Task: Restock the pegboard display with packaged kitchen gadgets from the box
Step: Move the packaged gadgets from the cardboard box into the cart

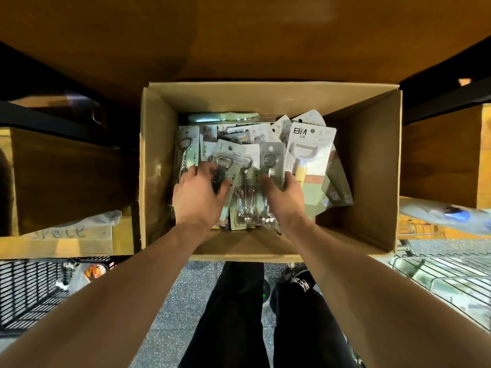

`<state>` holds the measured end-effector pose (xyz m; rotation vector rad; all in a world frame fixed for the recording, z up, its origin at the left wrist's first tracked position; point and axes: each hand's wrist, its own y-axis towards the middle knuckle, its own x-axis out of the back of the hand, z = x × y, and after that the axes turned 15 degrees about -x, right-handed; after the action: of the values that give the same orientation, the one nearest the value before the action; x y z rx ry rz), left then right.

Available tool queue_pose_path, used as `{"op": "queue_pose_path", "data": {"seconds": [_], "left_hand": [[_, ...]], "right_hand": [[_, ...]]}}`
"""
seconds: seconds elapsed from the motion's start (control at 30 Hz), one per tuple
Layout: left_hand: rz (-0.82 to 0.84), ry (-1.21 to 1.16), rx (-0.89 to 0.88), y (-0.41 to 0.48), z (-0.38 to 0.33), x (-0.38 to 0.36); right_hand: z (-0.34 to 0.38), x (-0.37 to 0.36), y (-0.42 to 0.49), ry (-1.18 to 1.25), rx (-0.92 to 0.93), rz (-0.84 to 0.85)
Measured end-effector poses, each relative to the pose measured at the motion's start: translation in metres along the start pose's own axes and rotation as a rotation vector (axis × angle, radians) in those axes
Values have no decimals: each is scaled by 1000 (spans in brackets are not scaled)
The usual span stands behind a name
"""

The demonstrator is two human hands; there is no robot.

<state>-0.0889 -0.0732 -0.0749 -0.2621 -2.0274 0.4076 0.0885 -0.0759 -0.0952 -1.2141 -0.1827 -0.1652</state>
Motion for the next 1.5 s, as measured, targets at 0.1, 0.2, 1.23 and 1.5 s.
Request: {"op": "queue_pose_path", "data": {"seconds": [0.1,0.2,1.23,1.5], "left_hand": [[-5,8,-18,-2,0,1],[-12,1,-23,-2,0,1],[-64,-92,-192,-8,-109,13],[-111,-131,-519,-65,-281,22]], "right_hand": [[1,4,4,114,-33,1],[5,6,8,150,-25,3],[10,95,-49,222,138,-100],[-23,246,-134,601,249,-275]]}}
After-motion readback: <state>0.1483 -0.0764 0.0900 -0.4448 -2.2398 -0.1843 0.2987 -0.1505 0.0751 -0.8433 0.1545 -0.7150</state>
